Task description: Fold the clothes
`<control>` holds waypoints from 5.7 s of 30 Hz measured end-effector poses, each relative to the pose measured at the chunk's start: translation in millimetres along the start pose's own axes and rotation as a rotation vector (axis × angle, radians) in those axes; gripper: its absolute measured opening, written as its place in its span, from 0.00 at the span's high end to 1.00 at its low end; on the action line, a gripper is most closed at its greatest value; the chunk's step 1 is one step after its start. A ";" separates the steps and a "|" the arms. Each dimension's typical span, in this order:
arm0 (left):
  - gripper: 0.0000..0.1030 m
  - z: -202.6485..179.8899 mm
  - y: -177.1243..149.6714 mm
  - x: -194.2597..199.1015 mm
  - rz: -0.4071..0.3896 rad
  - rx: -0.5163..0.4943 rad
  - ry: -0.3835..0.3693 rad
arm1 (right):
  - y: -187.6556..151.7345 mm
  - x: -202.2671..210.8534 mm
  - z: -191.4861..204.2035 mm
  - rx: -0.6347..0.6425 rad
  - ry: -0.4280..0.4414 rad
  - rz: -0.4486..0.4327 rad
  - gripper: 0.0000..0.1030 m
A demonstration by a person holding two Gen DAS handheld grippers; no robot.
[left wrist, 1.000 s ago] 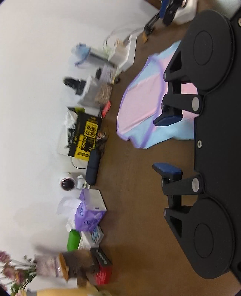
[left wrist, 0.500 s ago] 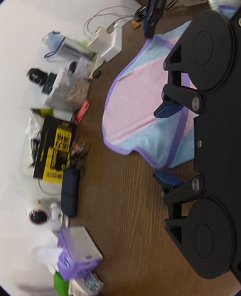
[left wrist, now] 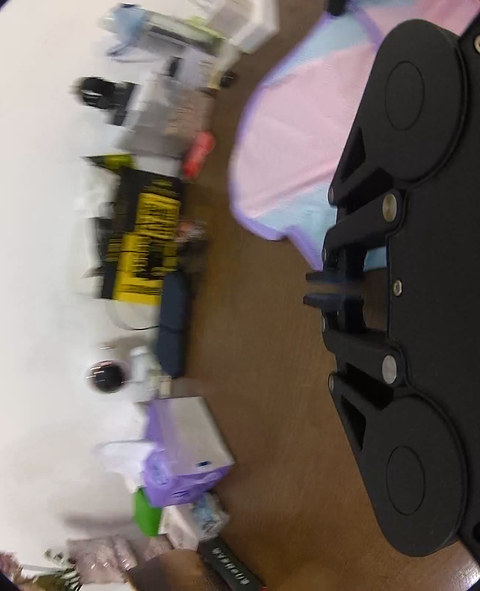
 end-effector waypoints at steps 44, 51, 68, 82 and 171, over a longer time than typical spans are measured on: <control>0.43 -10.5 23.7 -30.2 -0.009 -0.159 -0.047 | 119.6 -139.8 80.9 0.264 0.077 0.063 0.98; 0.40 -12.5 15.7 44.9 -0.115 -0.193 -0.057 | 125.5 -83.7 67.7 0.162 0.040 -0.061 0.81; 0.30 11.2 -180.9 202.2 0.014 -0.115 -0.166 | -172.5 246.5 83.3 0.340 0.243 -0.115 0.28; 0.88 0.3 -218.1 222.1 0.003 -0.116 -0.143 | -220.8 244.1 74.3 0.284 0.234 -0.010 0.77; 0.99 12.1 -213.8 225.0 0.076 -0.009 -0.305 | 101.9 -124.0 146.0 0.166 0.324 0.109 0.96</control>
Point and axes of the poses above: each gripper's, at about its wrist camera, not at the fingertips, and x roughly against the way its jaws point, z to its left, y to its top, the point moved 1 cm from there along -x, roughly the way its jaws point, and after that the axes turned 3 degrees about z, right-handed, at the moved point
